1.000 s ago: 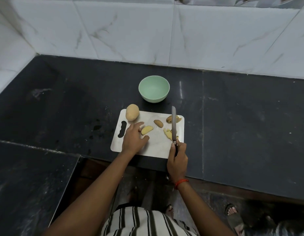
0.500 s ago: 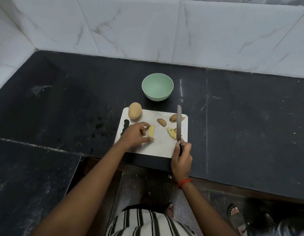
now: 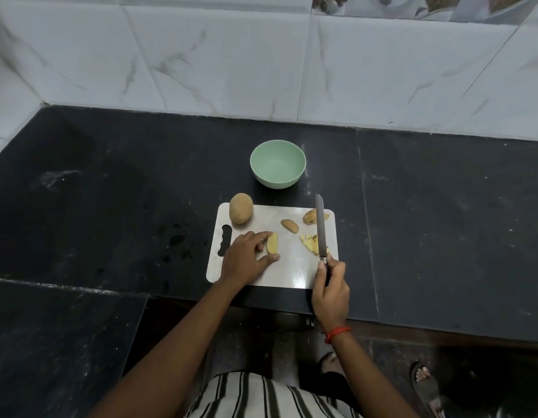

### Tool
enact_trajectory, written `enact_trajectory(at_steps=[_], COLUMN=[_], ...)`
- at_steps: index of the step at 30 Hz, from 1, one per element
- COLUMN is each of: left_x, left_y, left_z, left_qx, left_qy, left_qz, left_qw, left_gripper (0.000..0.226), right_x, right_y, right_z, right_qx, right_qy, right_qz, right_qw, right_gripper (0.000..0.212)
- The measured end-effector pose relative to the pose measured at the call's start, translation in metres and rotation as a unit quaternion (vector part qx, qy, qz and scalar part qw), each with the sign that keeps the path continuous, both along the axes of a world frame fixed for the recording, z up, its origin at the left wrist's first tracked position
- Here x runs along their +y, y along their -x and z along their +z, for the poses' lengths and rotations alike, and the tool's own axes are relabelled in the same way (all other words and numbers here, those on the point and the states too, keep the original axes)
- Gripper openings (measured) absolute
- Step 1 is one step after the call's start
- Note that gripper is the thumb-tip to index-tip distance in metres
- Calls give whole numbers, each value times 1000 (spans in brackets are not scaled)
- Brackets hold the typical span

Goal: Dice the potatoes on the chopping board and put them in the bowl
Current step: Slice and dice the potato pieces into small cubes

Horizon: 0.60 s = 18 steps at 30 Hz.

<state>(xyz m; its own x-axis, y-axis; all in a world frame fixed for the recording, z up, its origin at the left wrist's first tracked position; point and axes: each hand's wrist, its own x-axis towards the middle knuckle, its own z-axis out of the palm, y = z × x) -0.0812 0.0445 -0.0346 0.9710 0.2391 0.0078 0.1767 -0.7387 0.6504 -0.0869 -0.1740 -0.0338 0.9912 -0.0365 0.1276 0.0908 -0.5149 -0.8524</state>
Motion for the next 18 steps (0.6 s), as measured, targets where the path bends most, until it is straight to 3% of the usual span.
enact_trajectory(at_steps=[12,18], left_x=[-3,-10], left_y=[11,11], left_z=[-5,-8], left_qx=[-51,-74], left_qy=[26,18], left_qz=[-7,27], left_qw=[998,997], left_gripper=[54,29], right_x=[2,-1], right_y=[0,-4], right_z=[1,7], right_qx=[-12,-17], right_qy=[14,77], right_qz=[20,78], right_qw=[1000,994], right_gripper=[20,22])
